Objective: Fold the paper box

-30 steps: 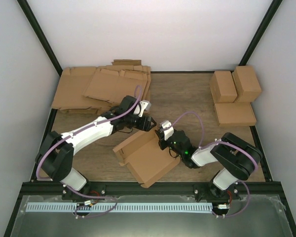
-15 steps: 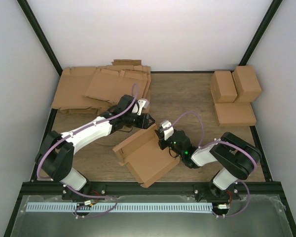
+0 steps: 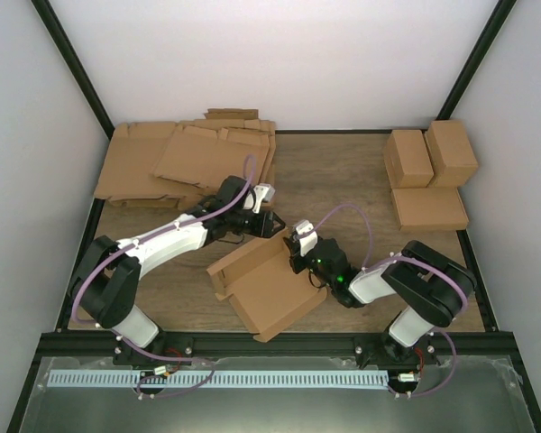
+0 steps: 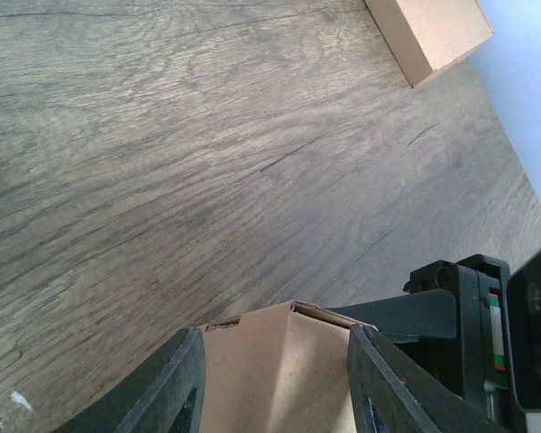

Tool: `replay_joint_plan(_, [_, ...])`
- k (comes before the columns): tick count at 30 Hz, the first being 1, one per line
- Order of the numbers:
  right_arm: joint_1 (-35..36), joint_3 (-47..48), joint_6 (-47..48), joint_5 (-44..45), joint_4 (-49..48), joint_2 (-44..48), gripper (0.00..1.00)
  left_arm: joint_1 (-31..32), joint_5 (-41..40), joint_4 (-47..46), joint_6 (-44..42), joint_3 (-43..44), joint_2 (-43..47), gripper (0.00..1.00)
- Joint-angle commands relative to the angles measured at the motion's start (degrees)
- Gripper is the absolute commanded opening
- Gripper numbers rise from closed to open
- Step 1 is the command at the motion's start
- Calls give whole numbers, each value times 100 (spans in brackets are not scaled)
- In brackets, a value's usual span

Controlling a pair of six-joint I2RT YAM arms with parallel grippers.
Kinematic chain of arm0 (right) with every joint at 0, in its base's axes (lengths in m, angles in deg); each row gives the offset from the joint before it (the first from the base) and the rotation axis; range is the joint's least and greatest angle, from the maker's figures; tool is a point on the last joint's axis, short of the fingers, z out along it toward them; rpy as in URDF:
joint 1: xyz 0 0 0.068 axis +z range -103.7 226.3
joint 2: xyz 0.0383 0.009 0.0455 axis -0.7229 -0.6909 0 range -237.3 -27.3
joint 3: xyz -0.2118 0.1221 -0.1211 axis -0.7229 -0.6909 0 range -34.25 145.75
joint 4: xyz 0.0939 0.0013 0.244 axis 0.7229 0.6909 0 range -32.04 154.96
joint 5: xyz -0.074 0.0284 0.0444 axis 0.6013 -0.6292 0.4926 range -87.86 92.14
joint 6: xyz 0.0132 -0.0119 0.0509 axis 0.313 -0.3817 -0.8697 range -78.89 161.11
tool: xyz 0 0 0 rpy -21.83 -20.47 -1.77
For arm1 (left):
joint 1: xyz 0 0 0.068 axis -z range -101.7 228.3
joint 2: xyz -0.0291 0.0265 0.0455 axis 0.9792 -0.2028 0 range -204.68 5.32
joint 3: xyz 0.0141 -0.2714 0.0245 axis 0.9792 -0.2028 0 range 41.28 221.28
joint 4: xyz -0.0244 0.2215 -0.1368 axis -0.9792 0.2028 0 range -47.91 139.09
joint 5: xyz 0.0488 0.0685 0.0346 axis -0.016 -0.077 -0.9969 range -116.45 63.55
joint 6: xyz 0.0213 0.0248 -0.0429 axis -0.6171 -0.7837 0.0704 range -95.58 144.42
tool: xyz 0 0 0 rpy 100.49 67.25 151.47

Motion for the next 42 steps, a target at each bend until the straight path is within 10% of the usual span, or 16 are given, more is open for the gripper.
replay_joint_plan(1, [46,42,-60,142,-241,-89,10,65,44,-8,-62,-122,-108,45])
replay_joint_plan(42, [42,40,-324,558,-337,305,6,435,-600,230,-113,-76,-29,31])
